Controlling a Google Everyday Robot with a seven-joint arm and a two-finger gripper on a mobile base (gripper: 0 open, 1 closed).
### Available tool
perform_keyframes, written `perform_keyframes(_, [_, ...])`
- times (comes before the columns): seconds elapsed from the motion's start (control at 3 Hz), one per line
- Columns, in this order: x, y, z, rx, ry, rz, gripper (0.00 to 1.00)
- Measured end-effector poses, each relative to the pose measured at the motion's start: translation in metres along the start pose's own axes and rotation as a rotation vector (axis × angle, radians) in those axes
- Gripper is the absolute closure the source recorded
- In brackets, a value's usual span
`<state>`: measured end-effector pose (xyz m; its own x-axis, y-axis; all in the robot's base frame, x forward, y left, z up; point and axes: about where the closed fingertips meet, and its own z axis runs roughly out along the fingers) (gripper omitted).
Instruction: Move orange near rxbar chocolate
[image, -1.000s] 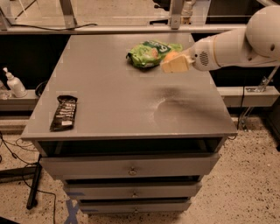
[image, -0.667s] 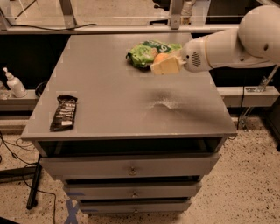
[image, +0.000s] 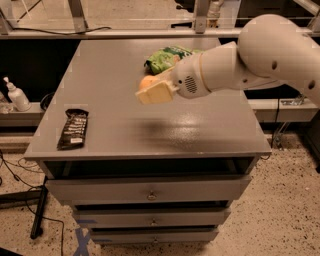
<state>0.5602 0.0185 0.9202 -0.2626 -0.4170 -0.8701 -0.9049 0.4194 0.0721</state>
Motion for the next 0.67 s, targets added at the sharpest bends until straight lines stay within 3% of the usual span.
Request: perform_keyframes(0.67, [0.016, 0.064, 0.071, -0.076, 0.015, -0.032, 1.0])
